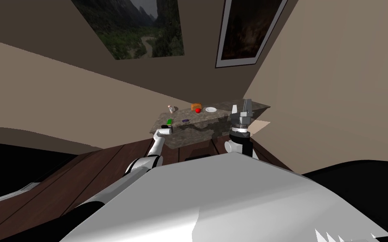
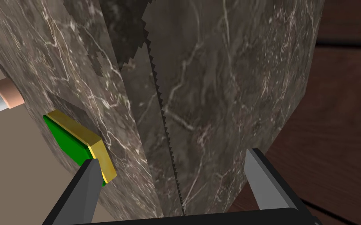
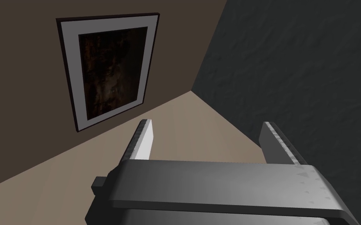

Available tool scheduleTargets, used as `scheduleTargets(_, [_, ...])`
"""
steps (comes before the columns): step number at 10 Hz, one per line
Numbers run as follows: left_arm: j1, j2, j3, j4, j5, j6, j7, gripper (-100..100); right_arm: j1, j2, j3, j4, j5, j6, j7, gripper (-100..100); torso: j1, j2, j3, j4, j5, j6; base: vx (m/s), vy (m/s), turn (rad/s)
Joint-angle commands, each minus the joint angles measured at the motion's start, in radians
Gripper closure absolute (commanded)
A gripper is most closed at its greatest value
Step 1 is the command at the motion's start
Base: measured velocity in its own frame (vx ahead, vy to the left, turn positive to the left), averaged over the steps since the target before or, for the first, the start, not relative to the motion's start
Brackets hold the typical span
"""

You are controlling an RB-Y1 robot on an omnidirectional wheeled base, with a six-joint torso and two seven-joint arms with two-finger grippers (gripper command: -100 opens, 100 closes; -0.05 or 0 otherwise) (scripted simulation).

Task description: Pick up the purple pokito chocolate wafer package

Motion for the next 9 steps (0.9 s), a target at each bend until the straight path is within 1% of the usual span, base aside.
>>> scheduleTargets(1, [-0.037,0.003,0.002,0.037,0.005,0.035,0.003,-100,0.000,0.000,0.000,0.000,0.000,0.000,0.000,0,0.000,0.000,0.000,0.000,0.000,0.000,0.021,-0.023,-0.012])
scheduleTargets(2, [-0.074,0.009,0.006,0.074,0.014,0.072,0.008,-100,0.000,0.000,0.000,0.000,0.000,0.000,0.000,0,0.000,0.000,0.000,0.000,0.000,0.000,0.036,-0.028,-0.025])
scheduleTargets(3, [-0.091,0.009,0.006,0.090,0.014,0.081,0.008,-100,0.000,0.000,0.000,0.000,0.000,0.000,0.000,0,0.000,-0.001,0.000,0.000,0.000,0.000,0.031,-0.026,-0.010])
scheduleTargets(4, [-0.128,0.015,0.010,0.129,0.023,0.118,0.013,-100,0.000,0.000,0.000,0.000,0.000,0.000,0.000,0,0.000,0.000,0.000,0.000,0.000,0.000,0.035,-0.028,-0.024])
scheduleTargets(5, [-0.144,0.015,0.010,0.142,0.023,0.123,0.013,-100,0.000,0.000,0.000,0.000,0.000,0.000,0.000,0,0.000,-0.001,0.000,0.000,0.000,0.000,0.033,-0.027,-0.012])
scheduleTargets(6, [-0.180,0.020,0.014,0.179,0.032,0.164,0.018,-100,0.000,0.000,0.000,0.000,0.000,0.000,0.000,0,0.000,-0.001,0.000,0.000,0.000,0.000,0.037,-0.037,-0.022])
scheduleTargets(7, [-0.195,0.020,0.014,0.193,0.032,0.164,0.018,-100,0.000,0.000,0.000,0.000,0.000,0.000,0.000,0,-0.001,-0.001,-0.001,0.000,0.000,0.000,0.036,-0.032,-0.014])
scheduleTargets(8, [-0.231,0.024,0.018,0.226,0.041,0.201,0.022,-100,0.000,0.000,0.000,0.000,0.000,0.000,0.000,0,-0.001,-0.001,-0.001,0.000,0.000,0.000,0.051,-0.046,-0.025])
scheduleTargets(9, [-0.245,0.024,0.018,0.241,0.041,0.201,0.022,-100,0.000,0.000,0.000,0.000,0.000,0.000,0.000,0,-0.001,-0.002,-0.001,0.000,0.000,0.000,0.049,-0.041,-0.014])
